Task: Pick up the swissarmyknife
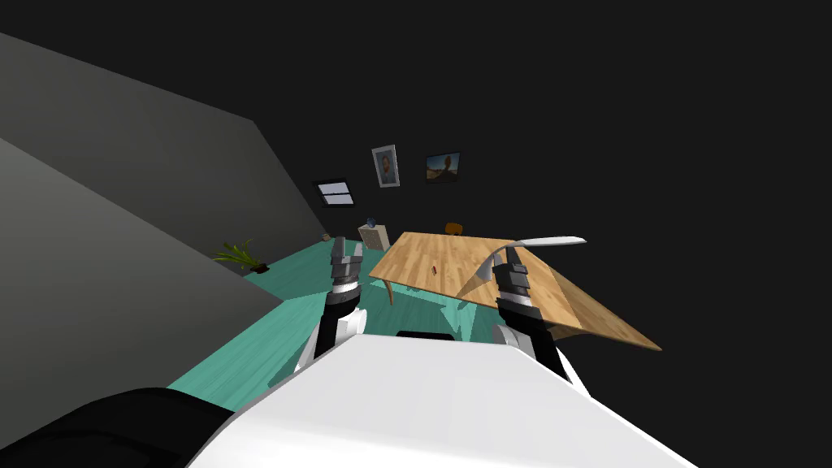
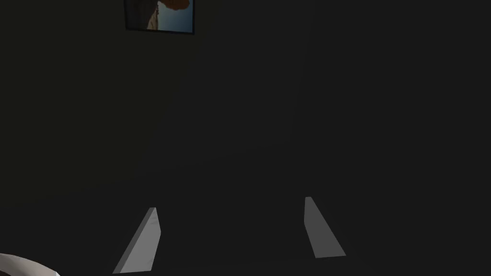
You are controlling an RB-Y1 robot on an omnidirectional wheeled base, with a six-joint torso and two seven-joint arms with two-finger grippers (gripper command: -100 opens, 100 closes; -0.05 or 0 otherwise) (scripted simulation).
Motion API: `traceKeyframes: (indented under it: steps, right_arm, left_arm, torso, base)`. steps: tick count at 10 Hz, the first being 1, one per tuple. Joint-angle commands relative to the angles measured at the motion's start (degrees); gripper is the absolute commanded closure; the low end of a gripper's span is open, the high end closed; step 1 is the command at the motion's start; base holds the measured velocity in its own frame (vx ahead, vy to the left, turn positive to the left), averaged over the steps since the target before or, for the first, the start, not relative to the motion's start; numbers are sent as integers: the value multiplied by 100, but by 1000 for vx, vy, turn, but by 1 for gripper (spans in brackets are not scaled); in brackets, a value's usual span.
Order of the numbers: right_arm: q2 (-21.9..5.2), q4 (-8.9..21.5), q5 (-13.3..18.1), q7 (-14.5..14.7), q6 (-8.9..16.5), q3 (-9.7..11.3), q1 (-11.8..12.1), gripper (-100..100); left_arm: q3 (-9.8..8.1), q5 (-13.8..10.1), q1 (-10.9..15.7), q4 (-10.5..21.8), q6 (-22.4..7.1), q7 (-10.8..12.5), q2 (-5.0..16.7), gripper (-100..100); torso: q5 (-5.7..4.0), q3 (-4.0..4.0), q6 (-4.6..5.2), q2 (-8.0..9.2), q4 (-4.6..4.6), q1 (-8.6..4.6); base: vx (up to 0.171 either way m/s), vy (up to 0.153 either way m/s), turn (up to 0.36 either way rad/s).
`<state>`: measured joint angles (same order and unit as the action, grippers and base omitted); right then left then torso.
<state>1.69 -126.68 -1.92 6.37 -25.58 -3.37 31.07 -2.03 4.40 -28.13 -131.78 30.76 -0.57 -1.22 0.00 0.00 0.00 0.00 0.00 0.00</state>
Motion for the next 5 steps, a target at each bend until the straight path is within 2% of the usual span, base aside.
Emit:
traceKeyframes:
  steps: [1,3,5]
  right_arm:
    - [-224,25,2,-9,50,31,-35,-100]
    - [-542,87,6,-31,166,100,-123,-100]
    - [-838,190,12,-60,340,204,-257,-100]
  left_arm:
    - [0,0,0,0,0,0,0,0]
    - [0,0,1,0,0,0,0,0]
    - [0,0,1,0,0,0,0,0]
  torso:
    - [0,0,0,0,0,0]
    - [-2,10,0,18,4,-9]
    - [-3,19,0,33,7,-14]
  base:
    - [-30,-10,-10]
    - [-65,-19,-12]
    - [-110,-50,-13]
